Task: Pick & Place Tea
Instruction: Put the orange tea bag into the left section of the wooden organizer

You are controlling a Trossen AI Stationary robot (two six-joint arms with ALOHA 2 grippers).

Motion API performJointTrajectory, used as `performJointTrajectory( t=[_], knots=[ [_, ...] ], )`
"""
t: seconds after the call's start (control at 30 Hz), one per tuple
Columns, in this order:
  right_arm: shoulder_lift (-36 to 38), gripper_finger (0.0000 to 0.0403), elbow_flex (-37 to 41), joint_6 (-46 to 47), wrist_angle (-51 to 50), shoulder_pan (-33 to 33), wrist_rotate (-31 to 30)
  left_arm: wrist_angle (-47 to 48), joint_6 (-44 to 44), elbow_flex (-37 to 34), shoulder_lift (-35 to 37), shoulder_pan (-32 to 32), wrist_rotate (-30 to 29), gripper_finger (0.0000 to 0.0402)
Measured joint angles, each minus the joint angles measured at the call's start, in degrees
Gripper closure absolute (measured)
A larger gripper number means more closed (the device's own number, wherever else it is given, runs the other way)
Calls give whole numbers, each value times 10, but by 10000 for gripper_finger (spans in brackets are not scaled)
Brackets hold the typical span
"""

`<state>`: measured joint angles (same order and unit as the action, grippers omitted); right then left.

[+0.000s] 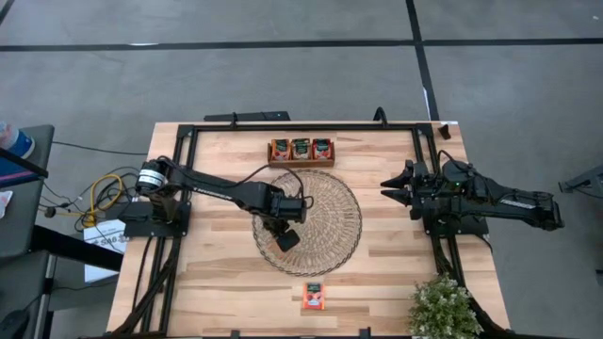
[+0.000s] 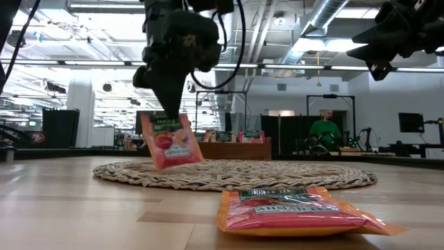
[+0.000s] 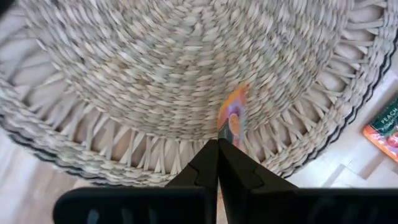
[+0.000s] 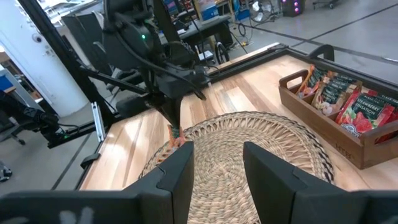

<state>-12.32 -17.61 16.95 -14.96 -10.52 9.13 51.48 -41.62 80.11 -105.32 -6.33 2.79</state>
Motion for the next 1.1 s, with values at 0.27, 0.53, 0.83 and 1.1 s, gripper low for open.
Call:
performJointTrajectory(
  t=[0.27, 0.53, 0.83, 1.1],
  knots=[
    [0, 273, 0, -3, 0, 0, 0, 60, 26, 57, 0, 2, -21, 401],
    [0, 273, 0, -4, 0, 0, 0, 126, 73, 117, 0, 34, -56, 401],
    [0, 273, 0, -4, 2, 0, -1, 200, 166, 185, 0, 113, -100, 401],
    [0, 273, 0, 1, 6, 0, -1, 208, 299, 213, 1, 209, -117, 401]
  ],
)
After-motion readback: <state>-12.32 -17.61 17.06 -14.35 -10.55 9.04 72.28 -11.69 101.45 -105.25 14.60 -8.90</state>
